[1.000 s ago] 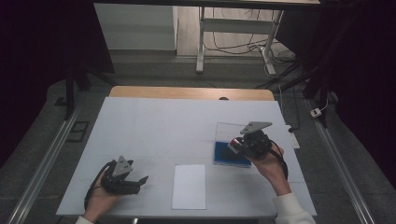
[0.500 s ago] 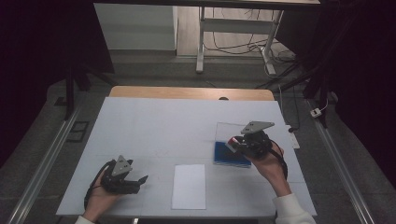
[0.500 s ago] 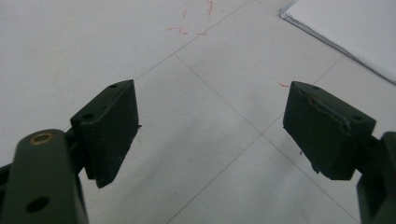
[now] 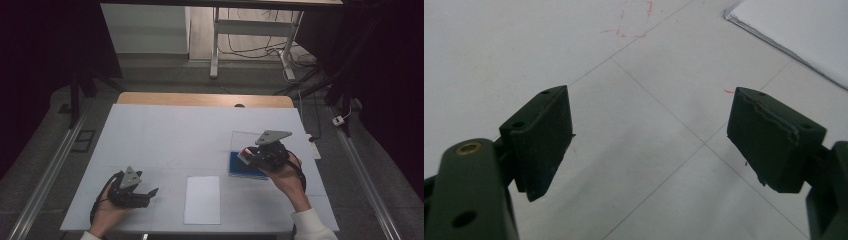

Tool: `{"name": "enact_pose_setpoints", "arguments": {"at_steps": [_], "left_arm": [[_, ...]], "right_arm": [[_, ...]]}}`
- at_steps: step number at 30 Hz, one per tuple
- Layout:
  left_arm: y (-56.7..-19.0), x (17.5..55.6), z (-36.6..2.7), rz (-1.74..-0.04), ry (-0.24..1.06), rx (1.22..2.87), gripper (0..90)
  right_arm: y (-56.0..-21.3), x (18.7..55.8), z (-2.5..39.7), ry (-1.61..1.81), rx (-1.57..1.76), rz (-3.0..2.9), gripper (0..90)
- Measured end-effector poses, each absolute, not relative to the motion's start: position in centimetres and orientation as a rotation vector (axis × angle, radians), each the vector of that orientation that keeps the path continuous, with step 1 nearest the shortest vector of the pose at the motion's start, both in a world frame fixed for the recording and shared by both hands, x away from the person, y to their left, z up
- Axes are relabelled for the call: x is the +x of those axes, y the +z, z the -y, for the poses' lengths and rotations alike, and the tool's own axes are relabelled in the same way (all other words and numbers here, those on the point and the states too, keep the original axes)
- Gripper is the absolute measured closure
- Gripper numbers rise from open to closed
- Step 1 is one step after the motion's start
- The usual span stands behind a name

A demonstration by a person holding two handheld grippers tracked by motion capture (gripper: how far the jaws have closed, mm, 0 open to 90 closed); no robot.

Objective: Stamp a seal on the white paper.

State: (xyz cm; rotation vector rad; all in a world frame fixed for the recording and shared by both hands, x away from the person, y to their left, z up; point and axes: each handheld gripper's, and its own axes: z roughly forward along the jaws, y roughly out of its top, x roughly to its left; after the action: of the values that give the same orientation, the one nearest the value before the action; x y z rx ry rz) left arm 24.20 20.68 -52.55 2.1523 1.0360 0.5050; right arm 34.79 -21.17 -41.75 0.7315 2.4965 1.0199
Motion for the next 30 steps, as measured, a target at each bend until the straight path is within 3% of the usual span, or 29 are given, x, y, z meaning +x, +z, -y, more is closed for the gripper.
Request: {"name": "enact_pose_setpoints", "arguments": {"at_steps": [30], "left_arm": [[-52.6, 24.4, -20.6, -1.030, 0.499, 2.155, 18.4]], "right_arm": [[-42.3, 32.9, 17.1, 1.093, 0.571, -2.640, 69.6]]}}
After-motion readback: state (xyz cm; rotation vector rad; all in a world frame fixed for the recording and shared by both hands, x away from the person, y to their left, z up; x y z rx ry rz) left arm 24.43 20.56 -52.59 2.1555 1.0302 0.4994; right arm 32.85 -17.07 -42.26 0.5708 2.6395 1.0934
